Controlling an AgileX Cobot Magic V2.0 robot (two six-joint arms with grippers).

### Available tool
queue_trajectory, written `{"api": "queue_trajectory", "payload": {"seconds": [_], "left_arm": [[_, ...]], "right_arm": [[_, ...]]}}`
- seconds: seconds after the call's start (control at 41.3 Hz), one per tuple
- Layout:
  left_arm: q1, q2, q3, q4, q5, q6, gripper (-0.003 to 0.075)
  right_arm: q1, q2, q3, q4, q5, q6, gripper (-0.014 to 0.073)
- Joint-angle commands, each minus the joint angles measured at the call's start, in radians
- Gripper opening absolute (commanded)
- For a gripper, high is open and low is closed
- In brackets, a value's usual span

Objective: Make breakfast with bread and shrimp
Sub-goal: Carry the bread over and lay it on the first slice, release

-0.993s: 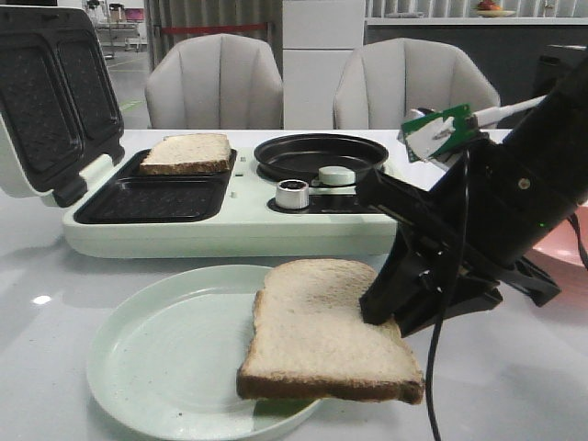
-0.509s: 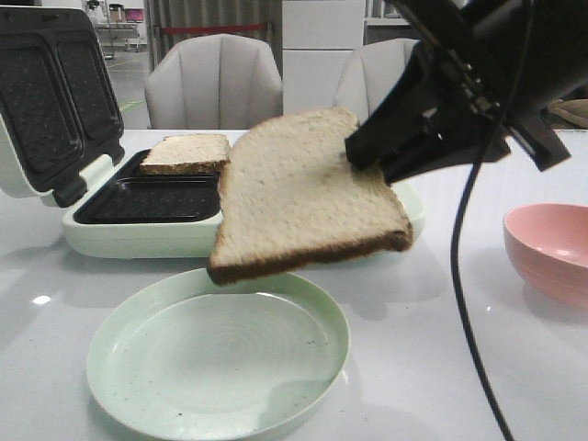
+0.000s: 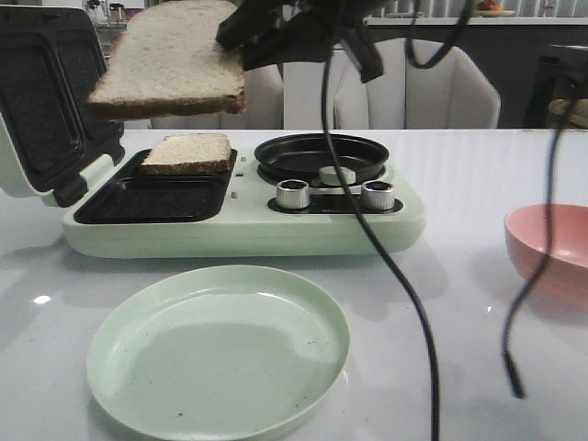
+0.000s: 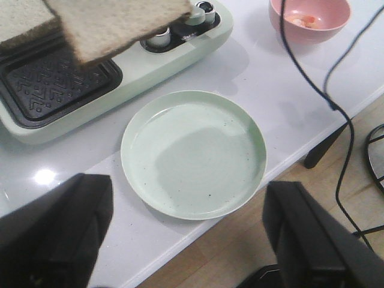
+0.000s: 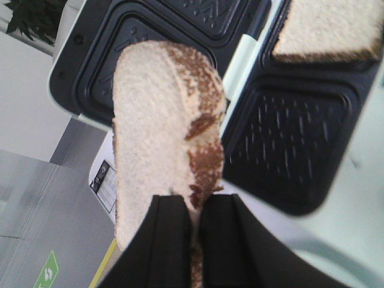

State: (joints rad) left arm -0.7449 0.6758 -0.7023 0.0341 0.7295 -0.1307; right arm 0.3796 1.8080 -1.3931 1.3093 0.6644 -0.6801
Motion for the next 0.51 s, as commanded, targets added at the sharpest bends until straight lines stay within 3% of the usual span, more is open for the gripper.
{"api": "queue_trajectory", "payload": {"seconds": [0.0,0.315,0.363,0.484], "left_arm": [[-0.008,0.004,-0.028,0.012,-0.072,-0.002,0.0570],[-0.008,0.004,-0.028,0.020,-0.072,-0.002,0.0570],[-0.008,0.004,-0.028,0.020,-0.072,-0.002,0.0570],[-0.008,0.004,-0.028,0.020,-0.072,-0.002,0.0570]], "right_arm": [[0.003,0.053,-0.133,0.063,0.030,-0.020,0.0007],[0.003,0.279,-0.325,0.068,0.060,-0.020,0.0021],[0.003,0.289,-0.330,0.068,0.061,-0.020,0.0065],[0.004,0.299,-0.330,0.068,0.036,-0.020,0.0341]]}}
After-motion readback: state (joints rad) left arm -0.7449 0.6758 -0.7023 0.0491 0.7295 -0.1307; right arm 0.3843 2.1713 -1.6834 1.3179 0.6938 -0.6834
